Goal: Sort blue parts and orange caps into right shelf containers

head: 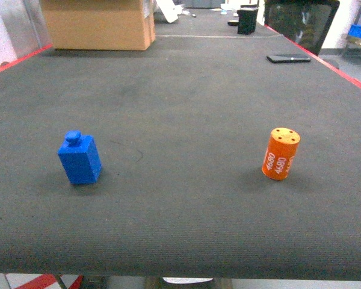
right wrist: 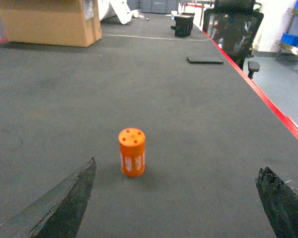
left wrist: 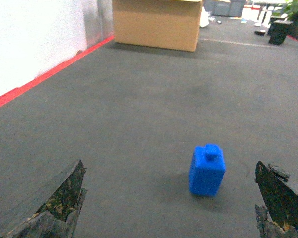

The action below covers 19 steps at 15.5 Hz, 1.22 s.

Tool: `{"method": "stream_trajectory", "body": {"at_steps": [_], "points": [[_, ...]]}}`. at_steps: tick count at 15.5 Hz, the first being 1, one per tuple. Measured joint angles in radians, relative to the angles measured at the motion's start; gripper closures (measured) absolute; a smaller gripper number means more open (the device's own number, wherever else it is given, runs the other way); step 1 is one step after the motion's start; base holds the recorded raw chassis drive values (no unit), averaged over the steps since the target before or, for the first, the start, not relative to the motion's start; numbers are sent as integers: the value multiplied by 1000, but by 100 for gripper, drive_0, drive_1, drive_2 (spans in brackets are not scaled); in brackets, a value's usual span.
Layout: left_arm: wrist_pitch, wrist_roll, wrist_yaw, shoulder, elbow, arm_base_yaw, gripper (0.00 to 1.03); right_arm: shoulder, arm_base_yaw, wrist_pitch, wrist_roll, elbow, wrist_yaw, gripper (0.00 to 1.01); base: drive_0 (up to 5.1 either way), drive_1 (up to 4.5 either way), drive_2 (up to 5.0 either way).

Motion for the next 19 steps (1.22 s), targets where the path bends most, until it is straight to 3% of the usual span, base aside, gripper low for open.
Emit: {"method": "stream_trajectory", "body": {"at_steps": [2,3,7,9,12,19], "points": [[223,-3,77,357,150,23,5,354,-42,214,9,155,-58,3,0,0,0],[231,-8,108,492,221,35,5,497,-66,229,28,226,-85,3,0,0,0],[211,-14,176,772,421,43,5,832,-107,225,64,439,-110,3,0,0,0],[202,-15,193,851,483,43,5,897,-121,214,72,496,-119,3,0,0,0],[159,-16,218,1059,647,51,5,1108,-144,160,105,689,-139,3,0,0,0],[152,-16,224,1148,676,53,5,1225,-143,145,124,766,-138,3,0,0,0]]}}
